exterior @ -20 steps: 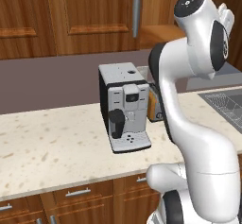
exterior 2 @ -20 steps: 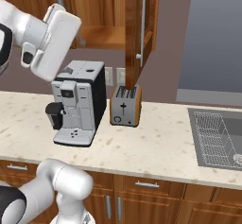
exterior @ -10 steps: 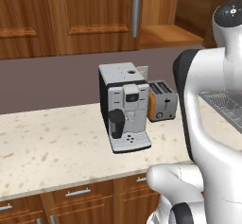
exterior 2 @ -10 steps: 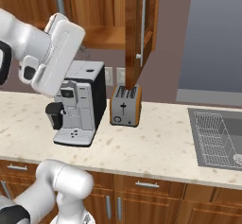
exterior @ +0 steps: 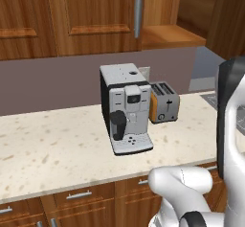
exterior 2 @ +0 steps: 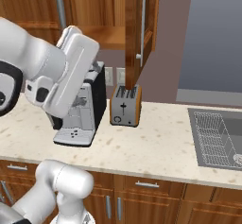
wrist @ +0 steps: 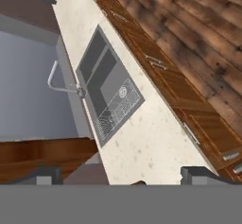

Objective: Close all open cabinet doors.

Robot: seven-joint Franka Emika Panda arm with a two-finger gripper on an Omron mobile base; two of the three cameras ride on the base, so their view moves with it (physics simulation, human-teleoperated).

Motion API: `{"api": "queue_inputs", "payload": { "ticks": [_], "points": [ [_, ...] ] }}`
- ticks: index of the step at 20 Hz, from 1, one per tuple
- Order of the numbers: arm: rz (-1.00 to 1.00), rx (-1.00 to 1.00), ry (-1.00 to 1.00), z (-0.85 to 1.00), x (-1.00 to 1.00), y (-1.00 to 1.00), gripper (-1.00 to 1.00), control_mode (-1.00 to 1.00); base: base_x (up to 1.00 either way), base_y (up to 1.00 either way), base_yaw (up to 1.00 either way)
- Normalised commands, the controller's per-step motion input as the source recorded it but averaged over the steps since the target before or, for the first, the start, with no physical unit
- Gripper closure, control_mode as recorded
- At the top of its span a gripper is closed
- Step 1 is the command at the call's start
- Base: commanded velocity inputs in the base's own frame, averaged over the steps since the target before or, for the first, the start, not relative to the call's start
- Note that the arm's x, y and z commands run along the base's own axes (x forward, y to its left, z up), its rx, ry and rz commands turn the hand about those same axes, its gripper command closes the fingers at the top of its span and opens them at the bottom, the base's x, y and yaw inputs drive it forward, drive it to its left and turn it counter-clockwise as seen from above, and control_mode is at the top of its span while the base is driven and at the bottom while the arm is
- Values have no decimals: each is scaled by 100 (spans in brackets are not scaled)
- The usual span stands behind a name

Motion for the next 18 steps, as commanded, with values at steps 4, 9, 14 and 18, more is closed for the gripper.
{"api": "queue_inputs", "payload": {
  "ticks": [4,9,14,18],
  "points": [
    [14,11,0,0,-26,-53,-100,-100,0,0,0],
    [21,11,0,0,-31,-60,-100,-100,0,0,0],
    [19,9,0,-4,-21,-55,-100,-100,0,0,0],
    [1,0,-5,-18,18,-34,-100,-100,0,0,0]
  ]
}}
